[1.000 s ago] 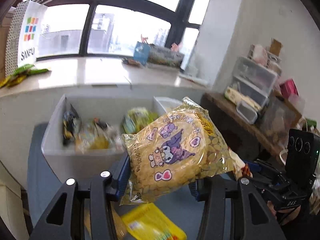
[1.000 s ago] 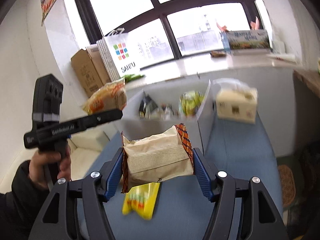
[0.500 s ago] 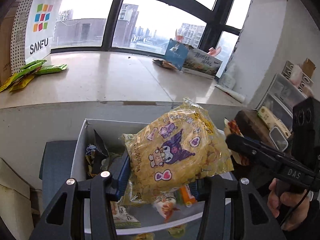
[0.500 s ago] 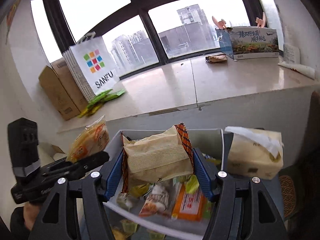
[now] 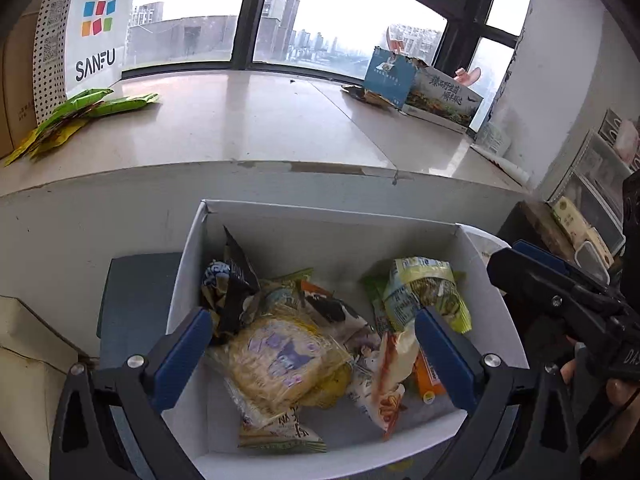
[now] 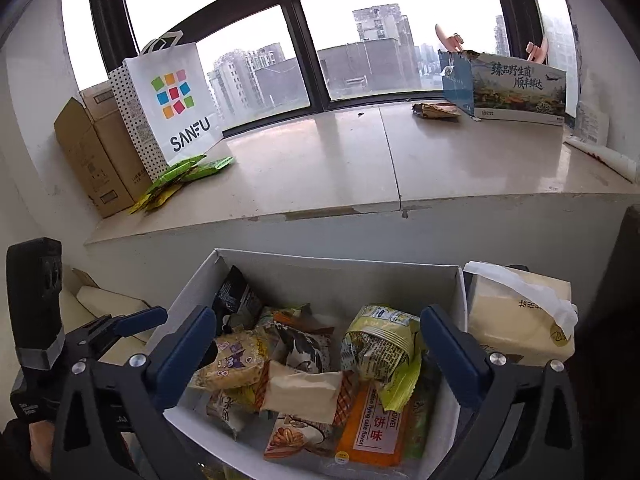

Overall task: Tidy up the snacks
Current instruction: 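Place the pastry in the box with the right gripper while the left places the cookie pack, then move both grippers back toward the yellow pouch and last cookie pack, then grasp the yellow pouch with the right gripper while the left grasps the cookie pack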

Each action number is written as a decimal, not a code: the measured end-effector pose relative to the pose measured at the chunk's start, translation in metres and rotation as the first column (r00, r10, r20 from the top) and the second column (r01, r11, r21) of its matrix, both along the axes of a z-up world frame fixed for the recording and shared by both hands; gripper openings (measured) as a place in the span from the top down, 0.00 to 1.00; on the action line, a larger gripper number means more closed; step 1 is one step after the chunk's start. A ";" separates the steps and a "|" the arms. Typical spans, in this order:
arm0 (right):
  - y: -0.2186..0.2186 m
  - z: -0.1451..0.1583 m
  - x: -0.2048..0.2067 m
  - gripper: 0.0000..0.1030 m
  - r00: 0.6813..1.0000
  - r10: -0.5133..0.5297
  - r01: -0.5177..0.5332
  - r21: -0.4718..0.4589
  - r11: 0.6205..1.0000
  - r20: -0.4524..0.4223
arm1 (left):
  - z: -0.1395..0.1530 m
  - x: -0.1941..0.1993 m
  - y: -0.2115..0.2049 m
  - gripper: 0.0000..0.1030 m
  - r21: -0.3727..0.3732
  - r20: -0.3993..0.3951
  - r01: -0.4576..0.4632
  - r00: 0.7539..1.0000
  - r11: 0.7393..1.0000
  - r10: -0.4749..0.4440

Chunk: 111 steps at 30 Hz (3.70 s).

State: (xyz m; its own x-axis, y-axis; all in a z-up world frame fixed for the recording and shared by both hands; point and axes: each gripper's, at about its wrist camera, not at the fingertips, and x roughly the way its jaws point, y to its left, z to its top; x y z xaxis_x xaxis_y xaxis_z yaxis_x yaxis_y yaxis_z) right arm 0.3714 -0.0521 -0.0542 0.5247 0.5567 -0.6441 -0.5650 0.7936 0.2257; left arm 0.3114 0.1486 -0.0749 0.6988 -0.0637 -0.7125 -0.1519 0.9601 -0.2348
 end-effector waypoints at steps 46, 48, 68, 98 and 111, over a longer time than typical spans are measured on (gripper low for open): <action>-0.188 -0.046 -0.247 0.00 0.993 0.052 -0.060 0.086 0.994 0.102 | 0.022 -0.302 -0.102 0.00 -0.030 0.315 0.108 0.945 0.994 -0.093; -0.185 -0.046 -0.250 0.00 0.992 0.059 -0.068 0.073 0.995 0.113 | 0.021 -0.303 -0.104 0.00 -0.026 0.313 0.109 0.945 0.994 -0.095; -0.072 -0.121 -0.228 0.00 0.954 0.290 -0.300 -0.191 0.935 -0.078 | 0.003 -0.317 -0.086 0.00 -0.063 0.278 0.058 0.960 0.996 -0.039; -0.161 -0.094 -0.238 0.60 0.993 0.094 -0.097 -0.043 0.994 -0.069 | -0.075 -0.213 -0.070 0.00 -0.079 -0.014 -0.021 1.000 0.997 0.020; -0.185 -0.079 -0.240 0.60 0.997 0.058 -0.055 0.051 0.997 -0.045 | -0.125 -0.154 -0.065 0.00 0.016 -0.168 -0.047 0.985 0.999 0.049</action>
